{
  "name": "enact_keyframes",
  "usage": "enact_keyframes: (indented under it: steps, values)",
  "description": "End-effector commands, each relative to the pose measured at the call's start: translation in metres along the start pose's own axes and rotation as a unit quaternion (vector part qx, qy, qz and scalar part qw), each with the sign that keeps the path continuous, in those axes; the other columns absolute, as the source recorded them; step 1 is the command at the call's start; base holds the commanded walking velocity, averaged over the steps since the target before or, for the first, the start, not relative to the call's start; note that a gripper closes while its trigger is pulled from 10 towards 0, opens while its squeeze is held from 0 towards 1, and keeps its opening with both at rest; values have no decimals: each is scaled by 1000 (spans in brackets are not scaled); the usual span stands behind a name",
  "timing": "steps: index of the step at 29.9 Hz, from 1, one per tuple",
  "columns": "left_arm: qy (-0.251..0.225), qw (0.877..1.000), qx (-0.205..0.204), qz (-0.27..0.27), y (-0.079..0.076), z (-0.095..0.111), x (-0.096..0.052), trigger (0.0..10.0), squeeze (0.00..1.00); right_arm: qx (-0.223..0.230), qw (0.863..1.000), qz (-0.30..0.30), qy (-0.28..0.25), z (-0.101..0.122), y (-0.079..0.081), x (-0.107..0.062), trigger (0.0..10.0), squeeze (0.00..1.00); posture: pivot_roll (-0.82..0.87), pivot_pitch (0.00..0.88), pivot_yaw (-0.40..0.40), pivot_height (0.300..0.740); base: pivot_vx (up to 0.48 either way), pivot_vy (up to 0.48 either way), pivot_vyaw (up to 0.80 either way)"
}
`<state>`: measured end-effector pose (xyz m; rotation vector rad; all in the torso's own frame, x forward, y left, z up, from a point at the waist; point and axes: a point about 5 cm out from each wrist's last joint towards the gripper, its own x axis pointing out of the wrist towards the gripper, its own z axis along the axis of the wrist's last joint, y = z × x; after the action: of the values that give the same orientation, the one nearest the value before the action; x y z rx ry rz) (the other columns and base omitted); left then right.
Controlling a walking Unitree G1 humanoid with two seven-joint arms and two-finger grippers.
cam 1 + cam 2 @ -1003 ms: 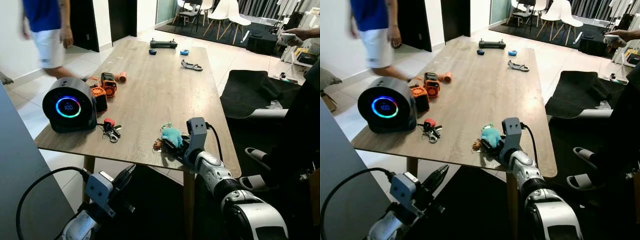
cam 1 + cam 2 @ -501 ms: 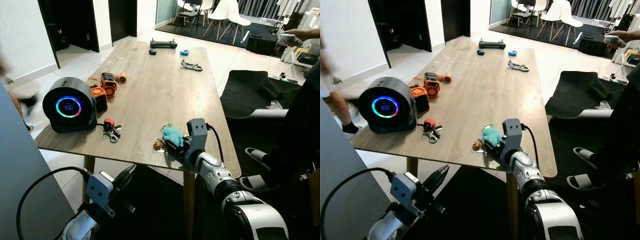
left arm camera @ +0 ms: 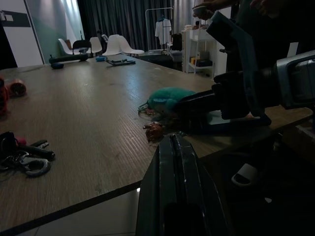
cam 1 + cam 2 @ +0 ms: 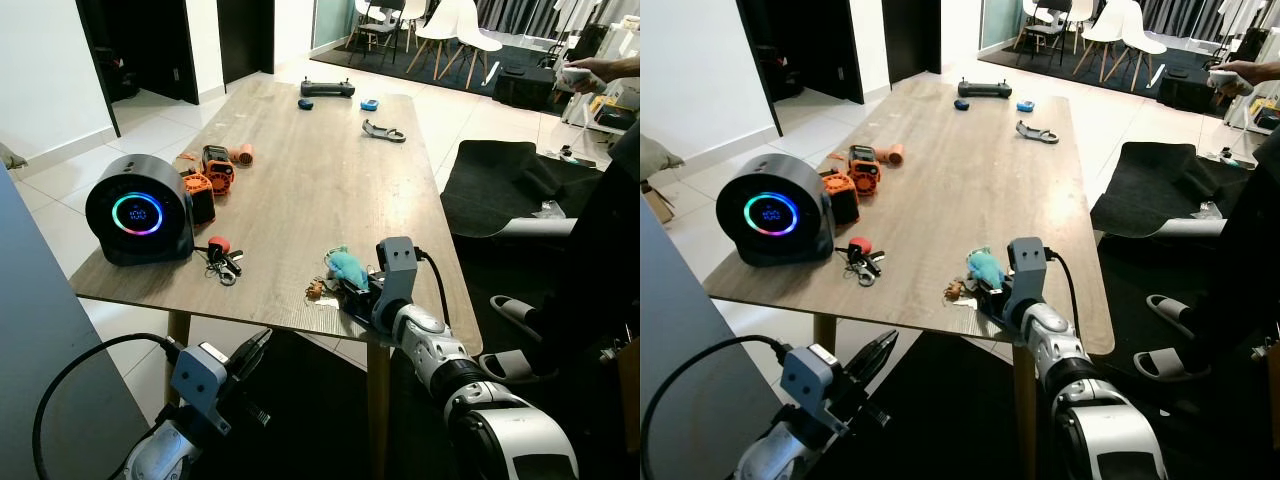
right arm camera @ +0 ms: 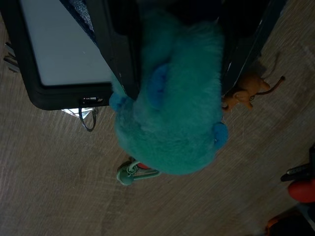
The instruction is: Hang keys on a hook
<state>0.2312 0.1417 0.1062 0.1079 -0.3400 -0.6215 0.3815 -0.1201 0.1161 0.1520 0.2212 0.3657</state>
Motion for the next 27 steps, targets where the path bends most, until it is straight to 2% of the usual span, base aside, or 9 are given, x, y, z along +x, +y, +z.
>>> enact_keyframes:
  steps: [1,6,8,14,16,20,26,27]
  values:
    - [0,1000,3,-7,-1,2,1,10000,0,4,1000,-11,23,-14,-6,-5,10000,0,93,94,-65,740,0,0,0]
    - [-3,1000,3,-2,0,3,1,10000,0,-1,1000,-20,-14,-2,-8,-4,10000,0,95,97,-66,740,0,0,0]
    - [-5,1000,3,2,1,4,1,10000,0,-5,998,-21,-67,15,-9,-4,10000,0,97,98,-68,740,0,0,0]
    - [-7,1000,0,4,2,4,1,10000,0,-31,988,-20,-149,45,-11,-7,10000,0,96,100,-67,740,0,0,0]
    - [-7,1000,1,6,3,4,2,10000,0,-35,980,-22,-192,63,-12,-10,10000,0,93,98,-66,740,0,0,0]
    - [-9,1000,0,9,4,4,4,10000,0,-35,972,-24,-230,77,-14,-12,10000,0,93,95,-66,740,0,0,0]
    - [-11,1000,-2,12,4,5,4,10000,0,-16,971,-14,-239,81,-13,-13,10000,0,94,91,-65,740,0,0,0]
    - [-11,1000,-2,12,4,5,4,10000,0,-18,971,-11,-238,80,-13,-13,8549,0,94,91,-65,740,0,0,0]
